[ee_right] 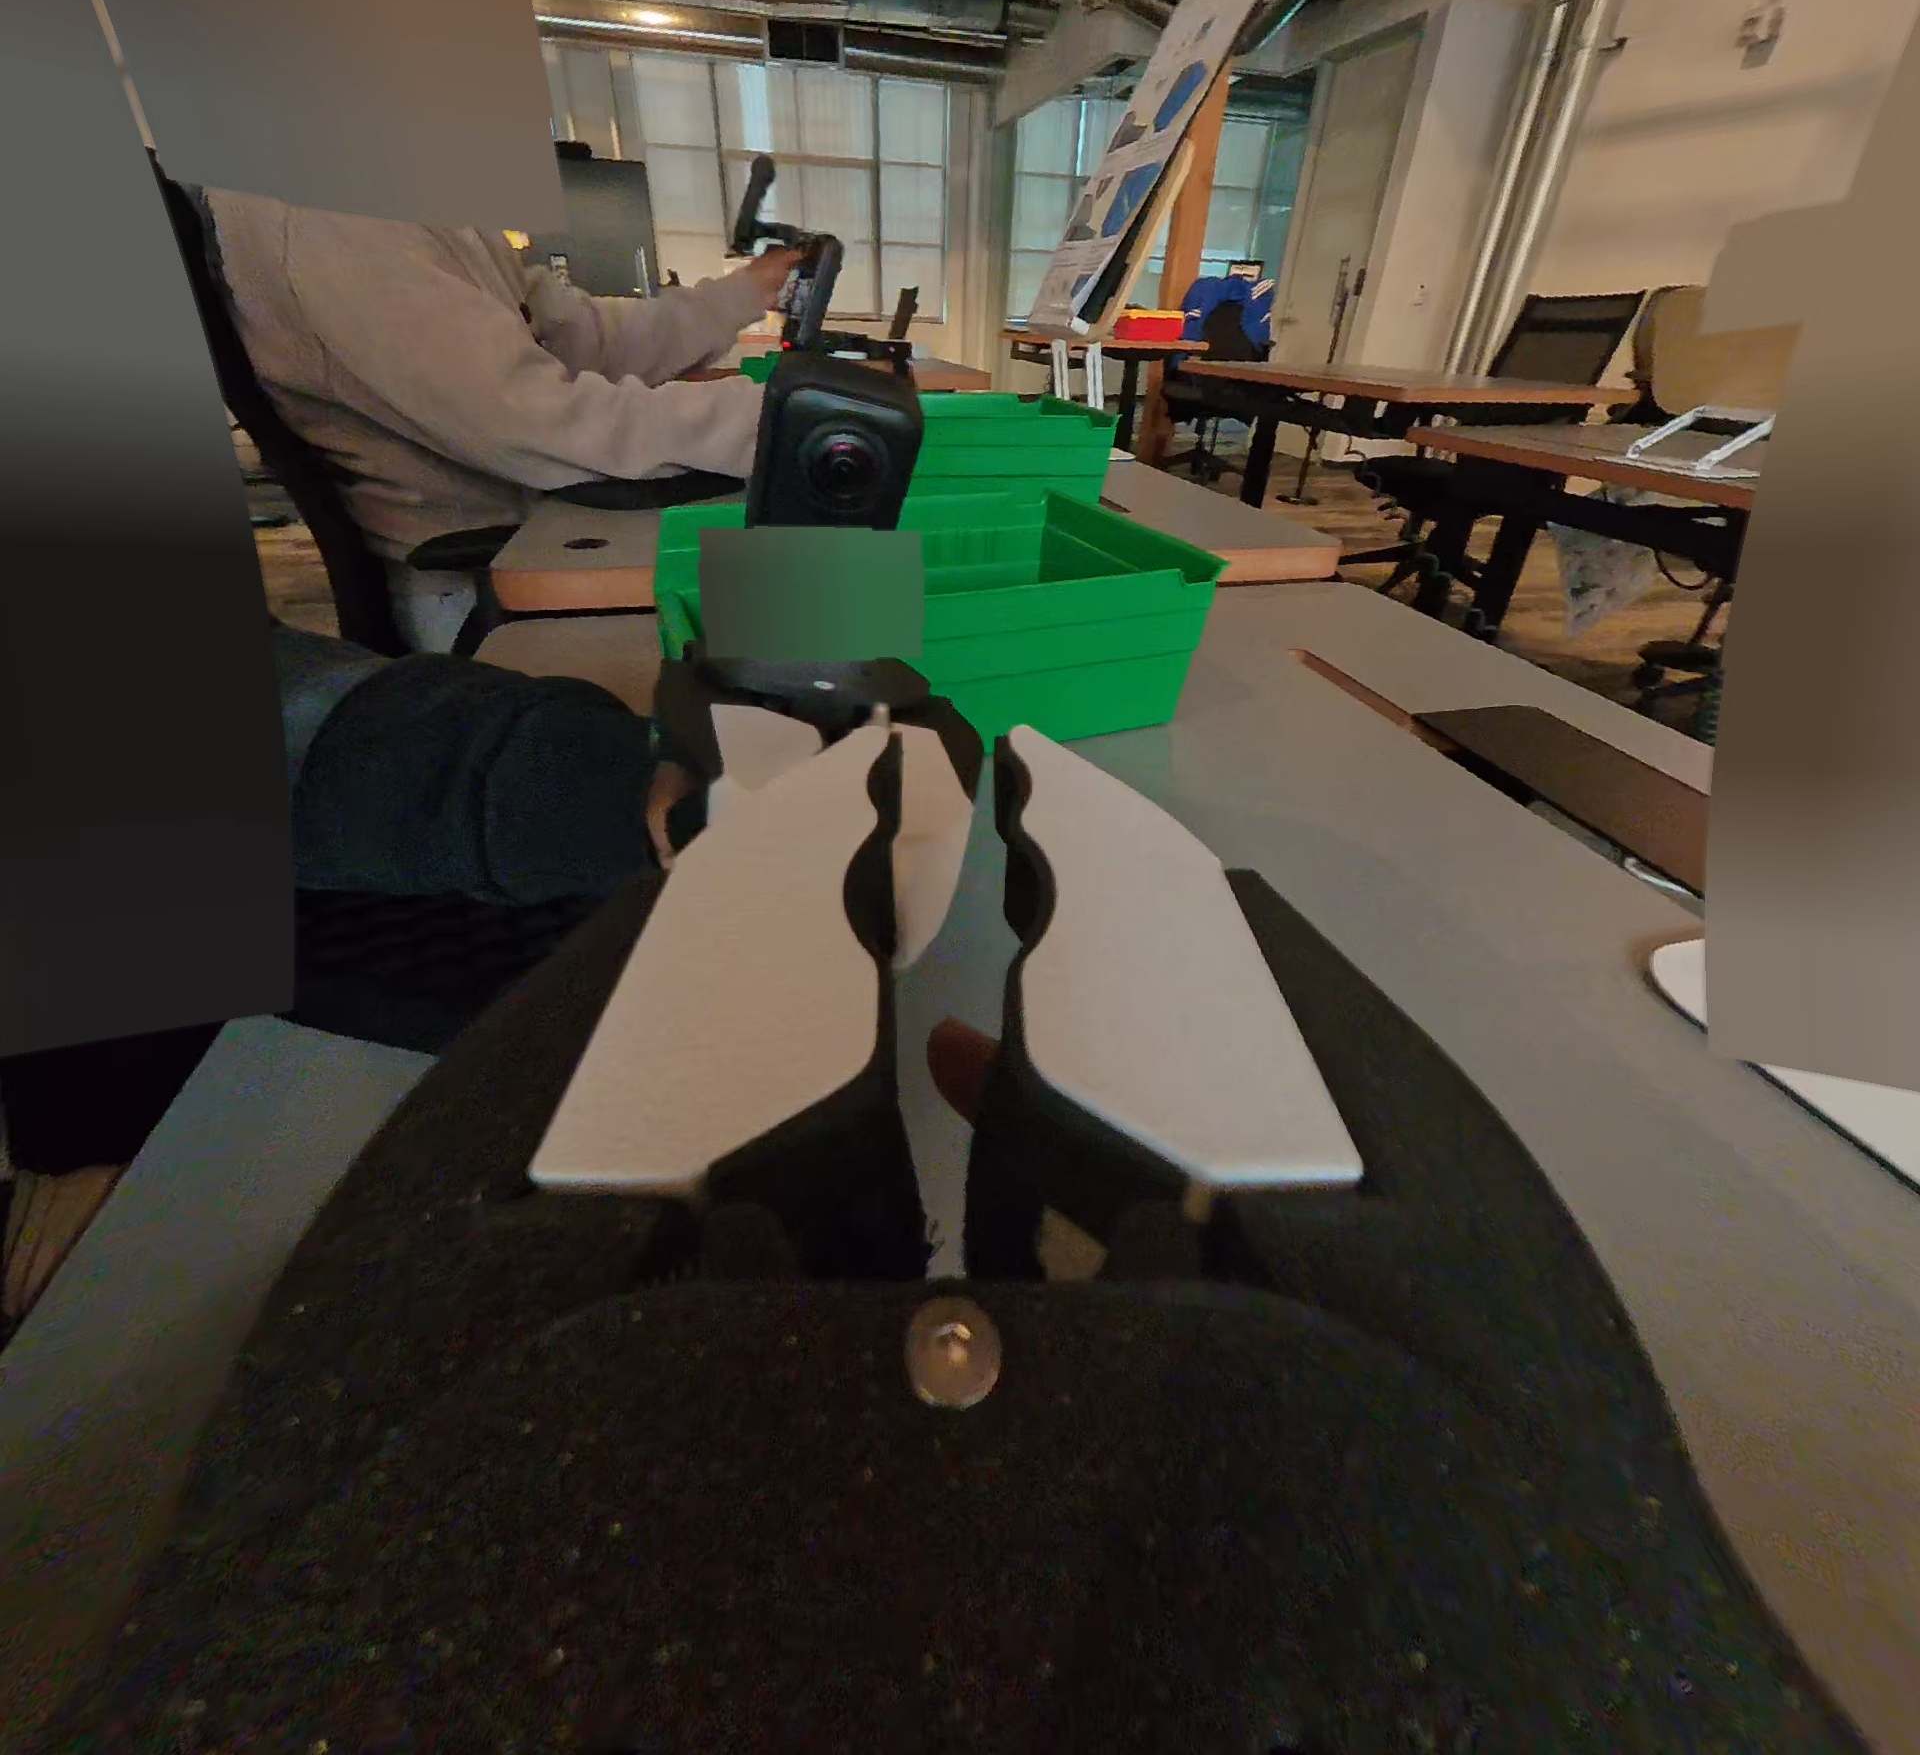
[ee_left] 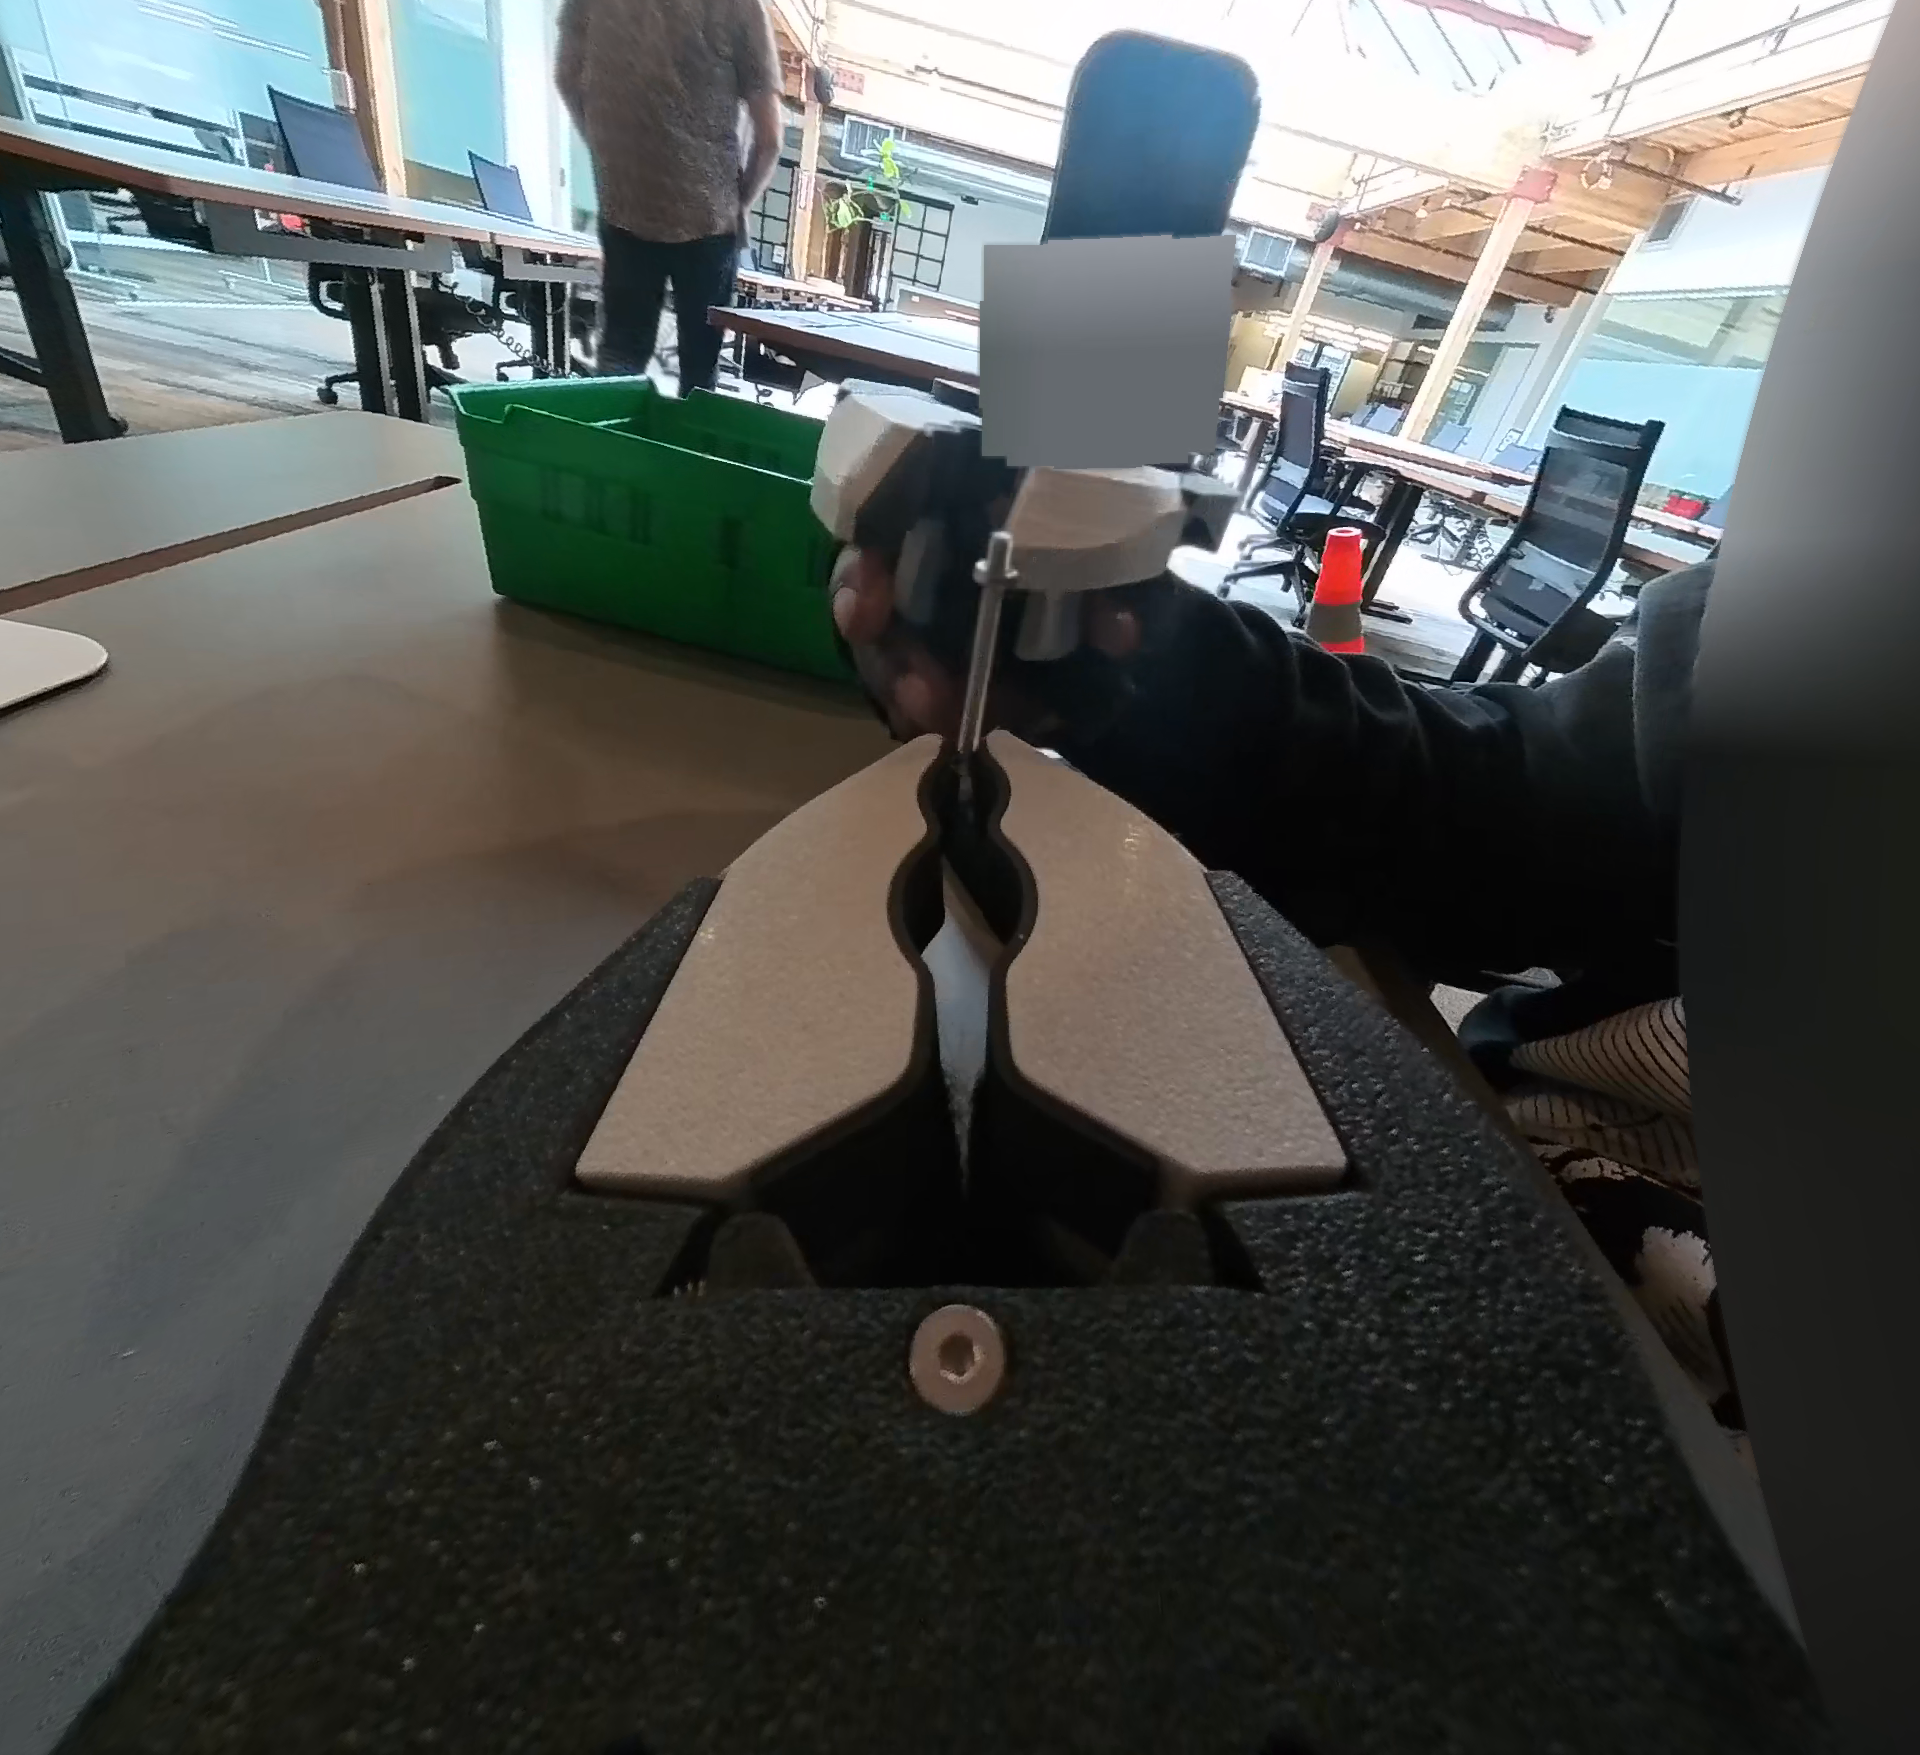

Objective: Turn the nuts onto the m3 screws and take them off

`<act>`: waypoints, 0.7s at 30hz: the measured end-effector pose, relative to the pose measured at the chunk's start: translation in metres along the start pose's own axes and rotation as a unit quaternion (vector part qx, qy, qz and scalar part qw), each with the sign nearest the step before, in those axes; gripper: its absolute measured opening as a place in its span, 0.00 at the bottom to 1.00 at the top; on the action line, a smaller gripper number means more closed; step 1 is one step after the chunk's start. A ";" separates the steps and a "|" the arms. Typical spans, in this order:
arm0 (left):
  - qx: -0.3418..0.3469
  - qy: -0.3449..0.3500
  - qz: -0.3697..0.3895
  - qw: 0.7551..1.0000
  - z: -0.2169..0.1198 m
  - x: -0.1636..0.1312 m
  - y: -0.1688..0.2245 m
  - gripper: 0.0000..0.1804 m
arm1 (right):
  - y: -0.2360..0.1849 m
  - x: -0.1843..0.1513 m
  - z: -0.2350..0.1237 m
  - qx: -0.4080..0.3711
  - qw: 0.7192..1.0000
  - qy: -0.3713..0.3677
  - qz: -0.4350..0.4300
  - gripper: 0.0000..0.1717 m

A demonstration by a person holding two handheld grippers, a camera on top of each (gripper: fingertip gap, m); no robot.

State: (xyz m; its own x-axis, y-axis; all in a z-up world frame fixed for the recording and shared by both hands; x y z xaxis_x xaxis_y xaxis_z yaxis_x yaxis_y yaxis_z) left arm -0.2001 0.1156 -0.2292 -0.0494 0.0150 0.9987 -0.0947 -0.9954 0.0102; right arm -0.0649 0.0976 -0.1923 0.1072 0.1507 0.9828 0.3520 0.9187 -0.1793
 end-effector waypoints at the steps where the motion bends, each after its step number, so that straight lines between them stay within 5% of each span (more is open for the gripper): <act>1: 0.002 0.002 -0.001 1.000 -0.001 0.000 0.000 0.01 | 0.001 0.000 -0.002 -0.003 1.000 0.002 0.000 0.09; 21: -0.003 -0.002 0.001 1.000 0.001 0.000 0.002 0.01 | -0.007 -0.001 0.007 0.013 1.000 -0.006 -0.007 0.12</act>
Point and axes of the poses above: each gripper's, where its closed fingertips meet, z out along the fingers, x out of its top, y = z × x across the jaws, the point moved 8 cm from there along -z, back along the fingers, and after that the axes turned 12 degrees about z, right-handed, at the moved point
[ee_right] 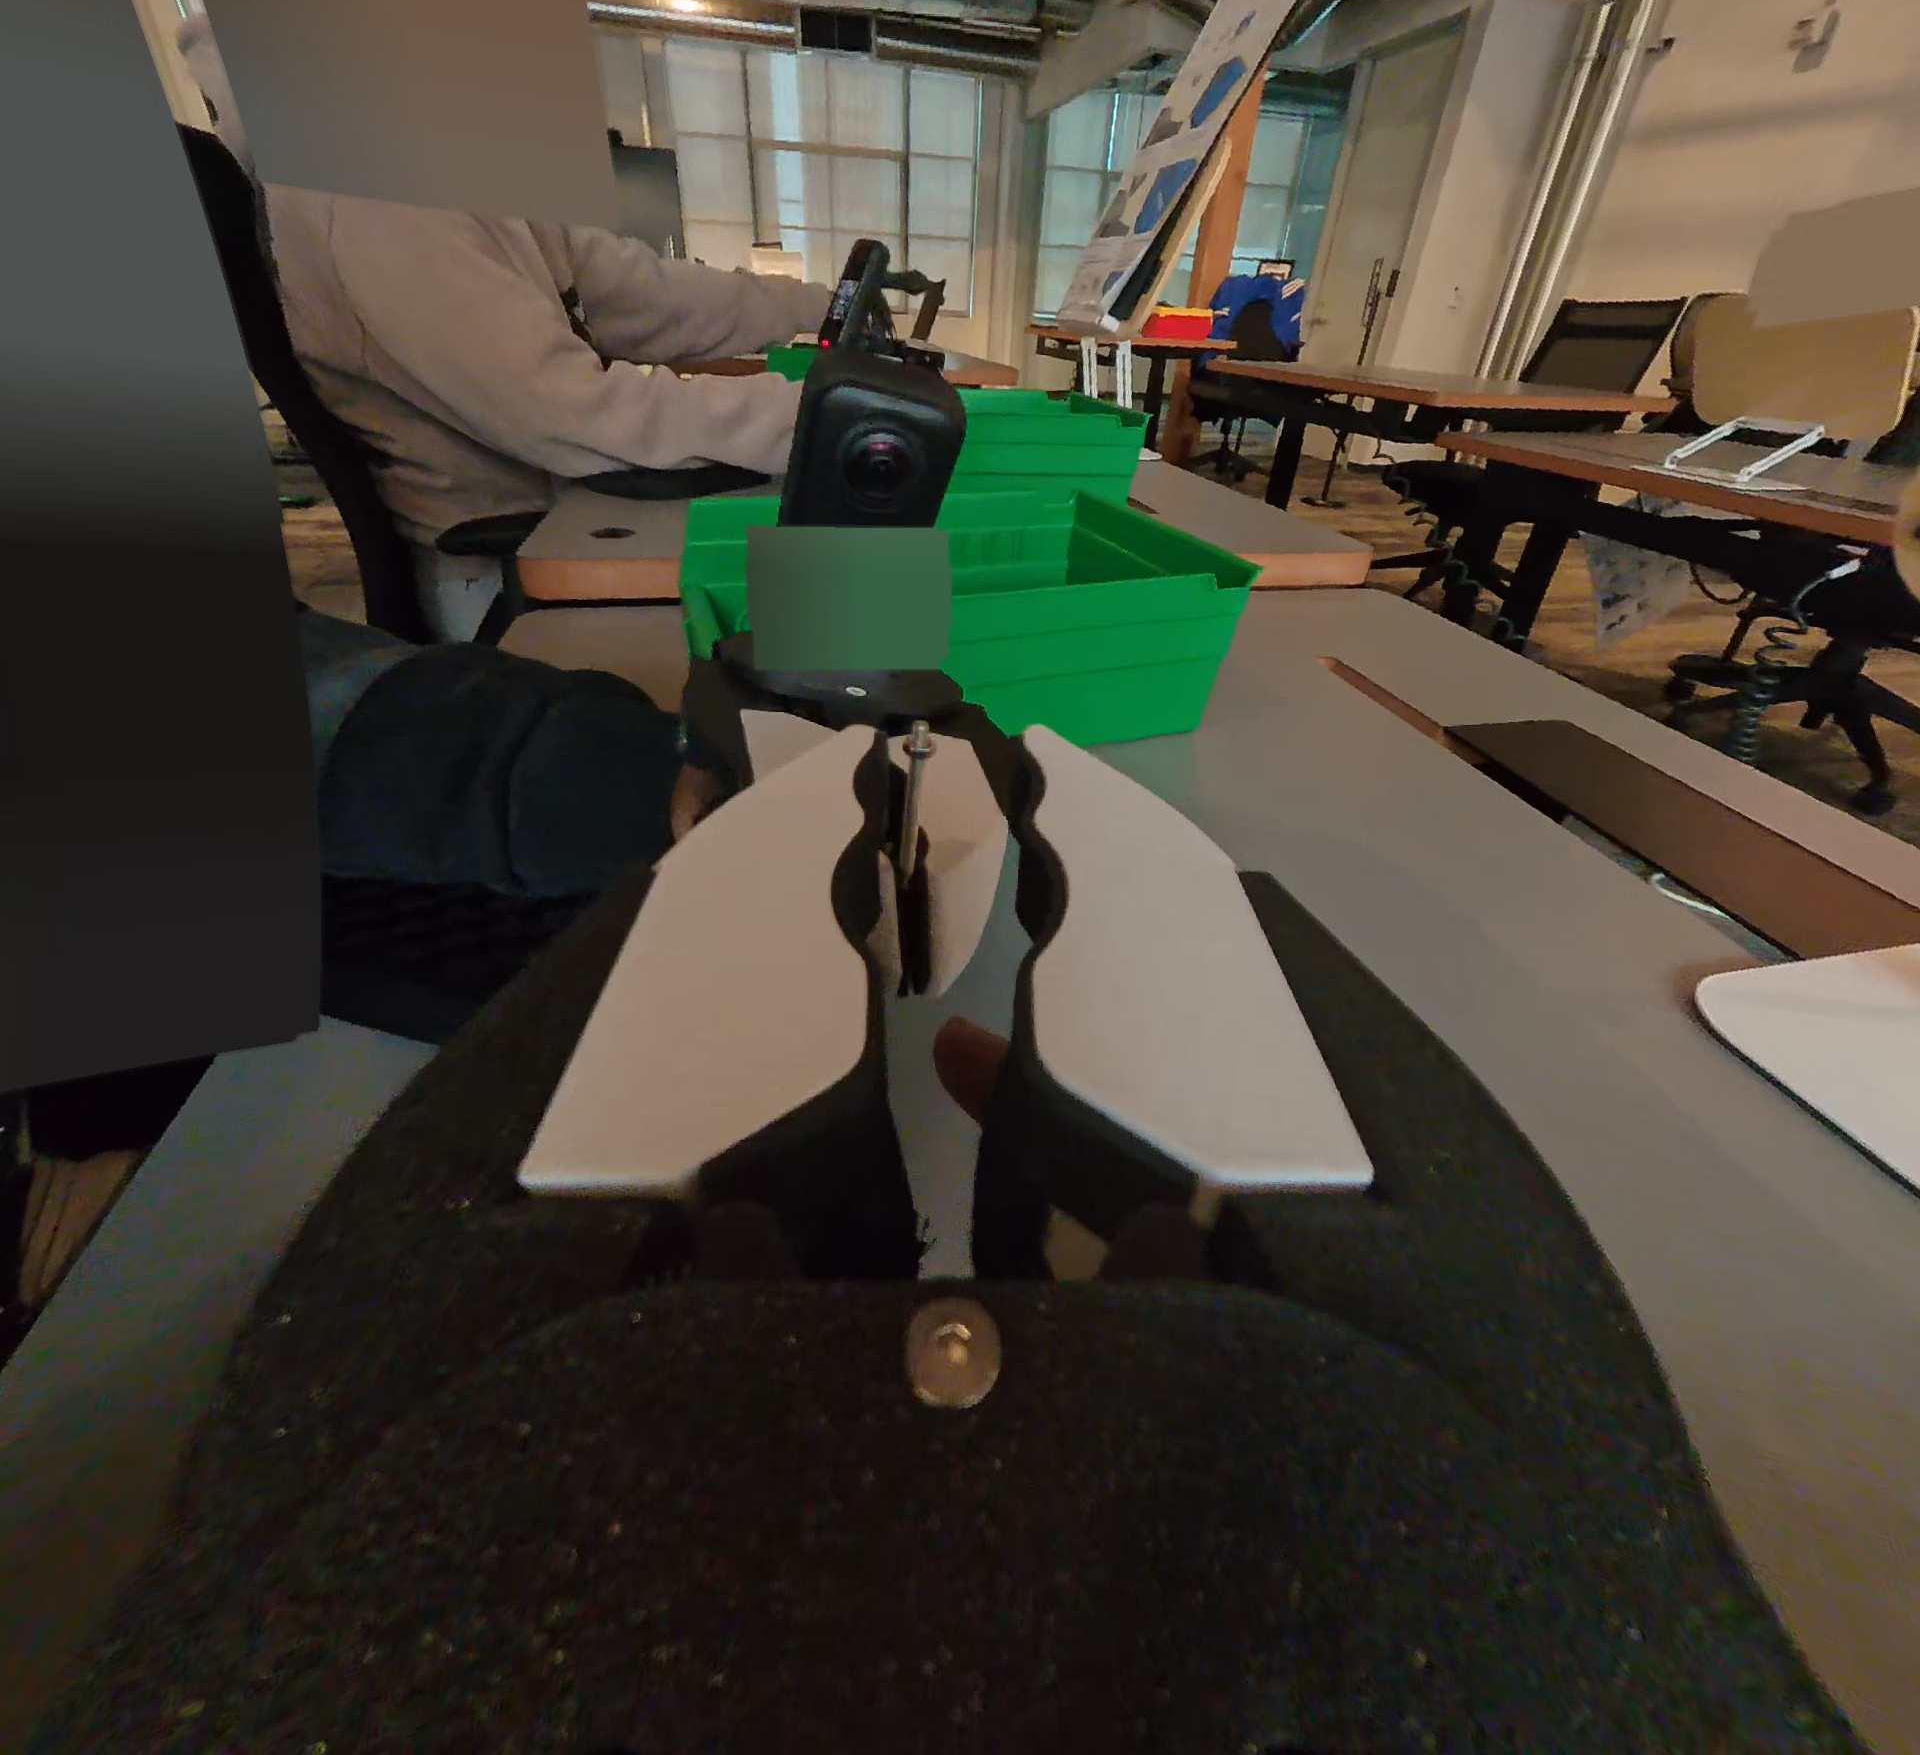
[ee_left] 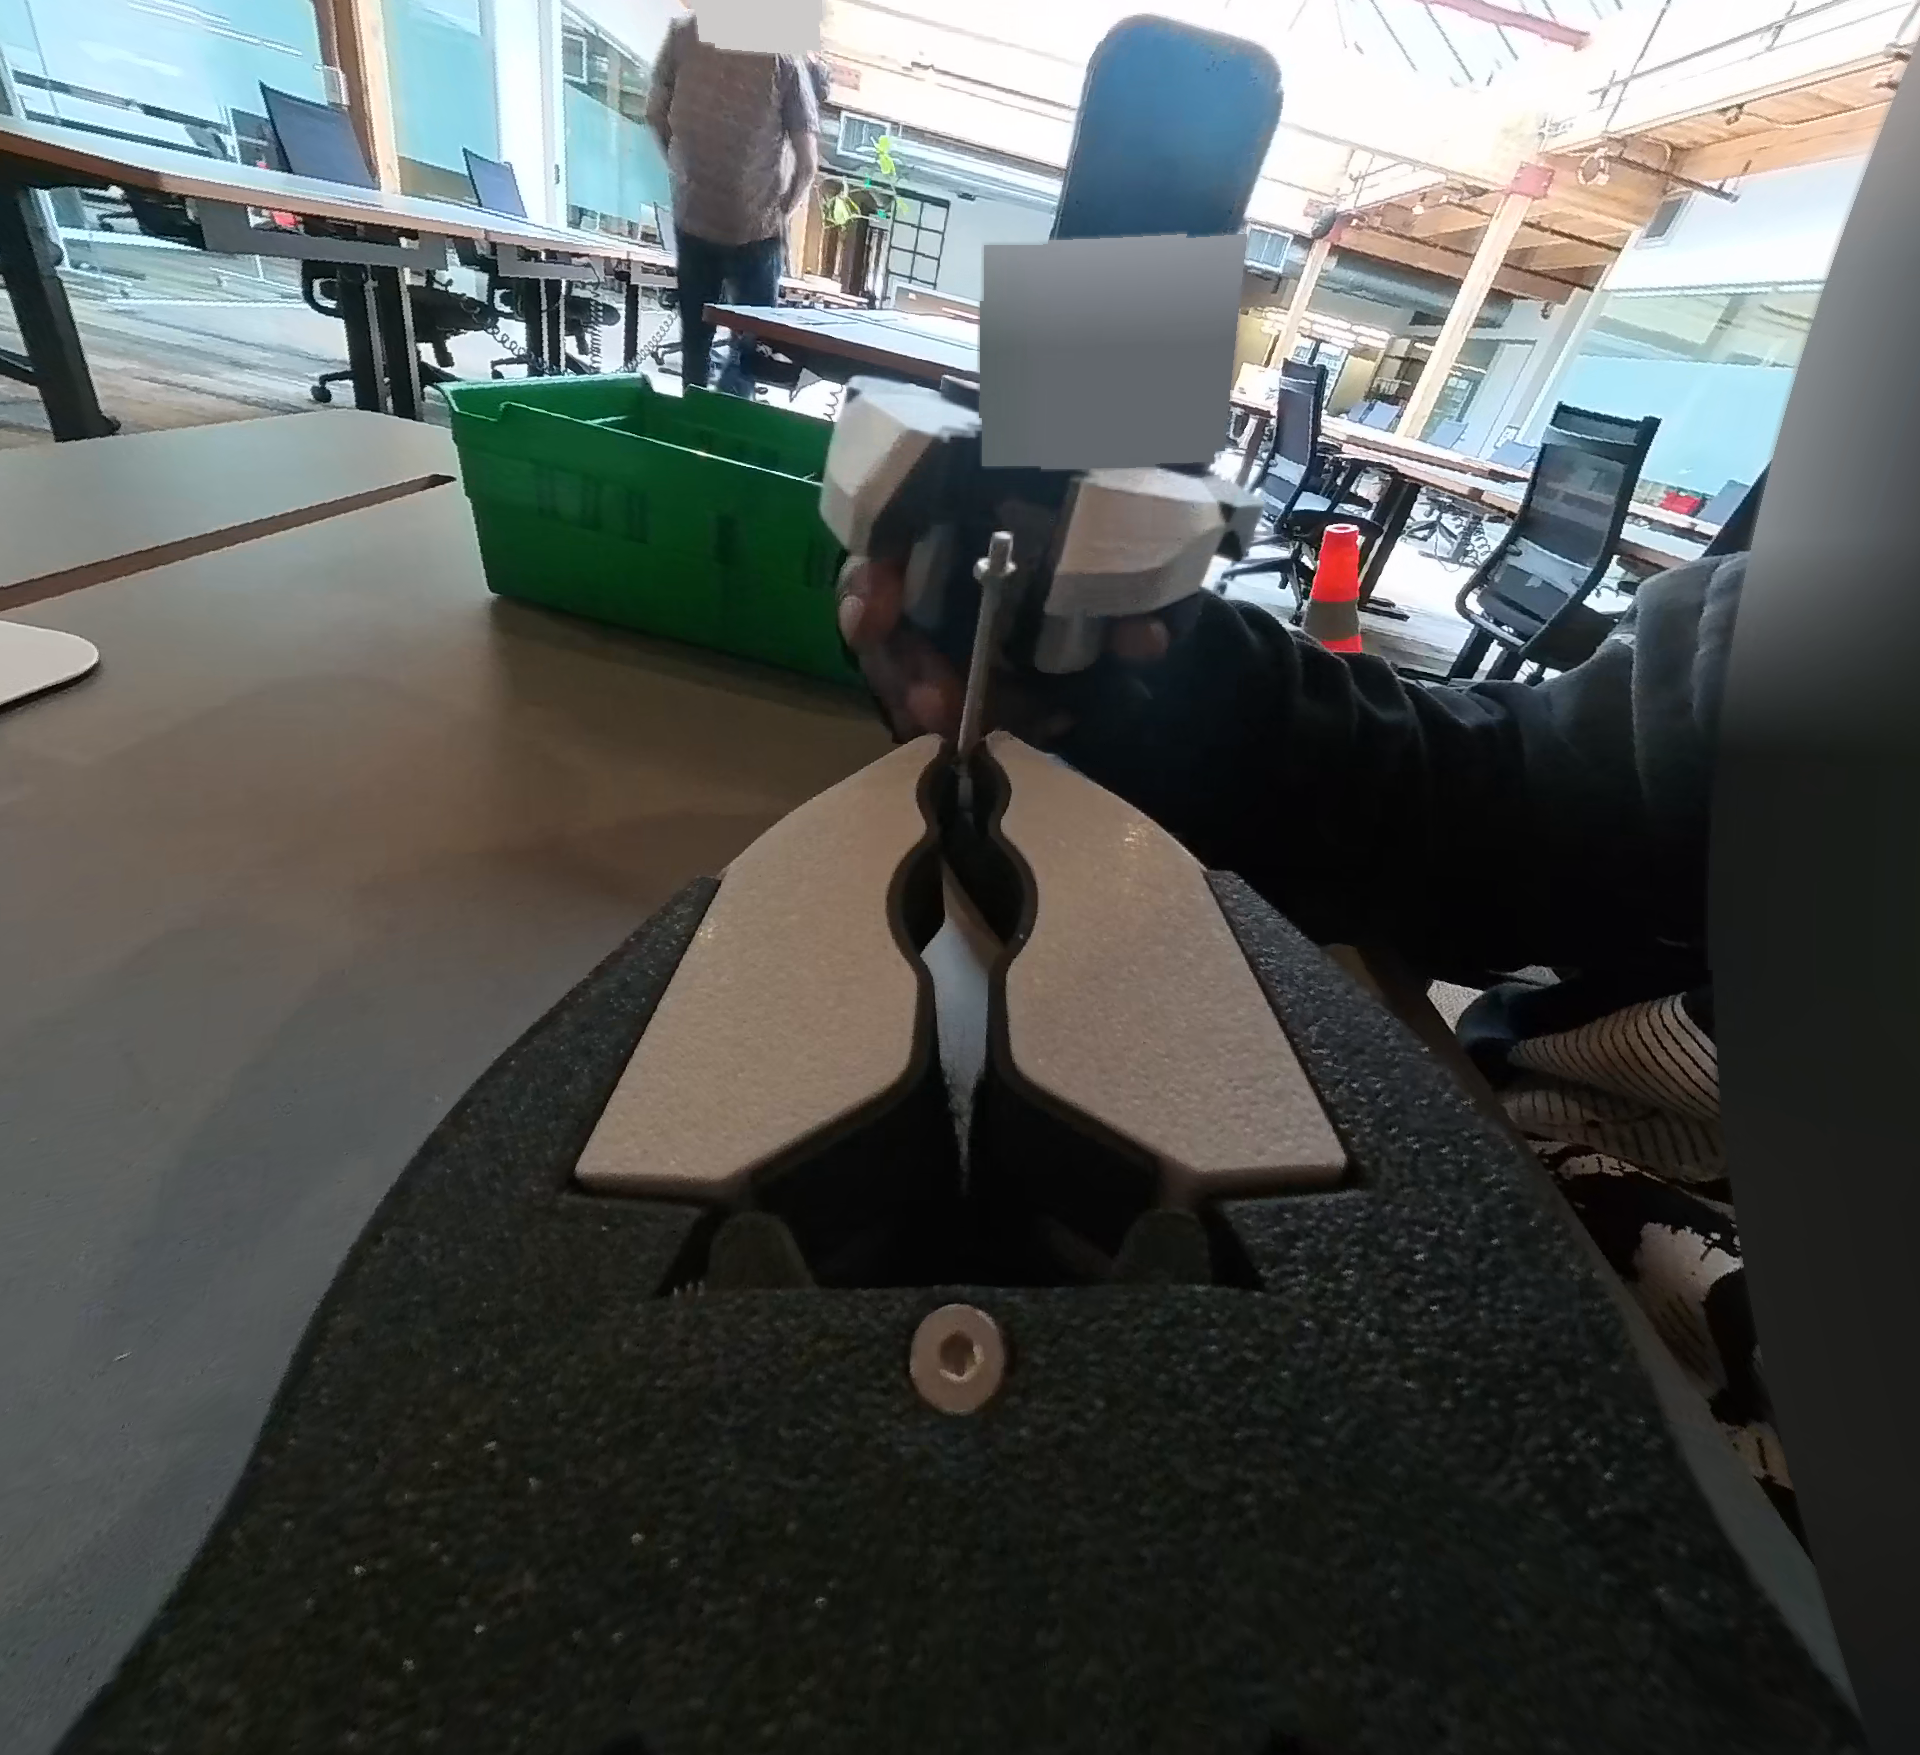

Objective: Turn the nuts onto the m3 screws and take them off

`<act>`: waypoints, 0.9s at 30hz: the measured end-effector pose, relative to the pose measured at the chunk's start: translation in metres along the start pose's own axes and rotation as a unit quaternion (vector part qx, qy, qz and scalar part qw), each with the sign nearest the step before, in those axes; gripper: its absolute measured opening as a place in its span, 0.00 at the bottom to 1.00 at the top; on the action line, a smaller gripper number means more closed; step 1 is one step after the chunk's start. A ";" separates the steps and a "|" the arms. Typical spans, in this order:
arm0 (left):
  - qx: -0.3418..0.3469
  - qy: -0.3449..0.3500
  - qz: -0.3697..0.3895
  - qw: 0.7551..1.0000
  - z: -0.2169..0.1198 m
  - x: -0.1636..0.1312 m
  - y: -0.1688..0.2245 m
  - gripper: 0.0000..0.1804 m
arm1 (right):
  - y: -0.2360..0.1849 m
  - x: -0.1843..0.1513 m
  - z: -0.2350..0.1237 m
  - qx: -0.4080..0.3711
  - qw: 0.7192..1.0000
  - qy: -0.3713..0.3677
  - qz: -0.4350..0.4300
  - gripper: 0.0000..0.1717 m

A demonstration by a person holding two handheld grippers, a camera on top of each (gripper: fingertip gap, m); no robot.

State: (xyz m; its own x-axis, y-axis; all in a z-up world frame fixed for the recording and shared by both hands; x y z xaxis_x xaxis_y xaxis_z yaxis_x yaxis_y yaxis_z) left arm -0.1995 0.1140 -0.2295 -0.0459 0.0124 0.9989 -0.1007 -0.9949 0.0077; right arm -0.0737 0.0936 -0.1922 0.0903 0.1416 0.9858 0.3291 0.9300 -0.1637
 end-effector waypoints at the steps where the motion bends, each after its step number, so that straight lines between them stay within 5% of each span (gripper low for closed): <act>1: 0.000 0.000 0.000 1.000 0.000 0.000 0.000 0.01 | 0.001 0.000 0.000 -0.002 1.000 -0.002 0.001 0.11; 27: -0.002 0.002 0.002 1.000 0.000 0.000 0.001 0.01 | 0.001 0.001 -0.001 -0.004 1.000 0.004 0.003 0.10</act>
State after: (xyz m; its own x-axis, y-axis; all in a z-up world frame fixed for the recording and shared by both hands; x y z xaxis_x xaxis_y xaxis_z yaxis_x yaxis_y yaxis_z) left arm -0.1997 0.1134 -0.2293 -0.0494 0.0092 0.9987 -0.1041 -0.9946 0.0040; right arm -0.0727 0.0940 -0.1917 0.1000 0.1445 0.9844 0.3356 0.9265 -0.1701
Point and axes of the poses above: each gripper's, where its closed fingertips meet, z out along the fingers, x out of its top, y = z × x across the jaws, the point moved 8 cm from there along -z, back along the fingers, and after that the axes turned 12 degrees about z, right-handed, at the moved point
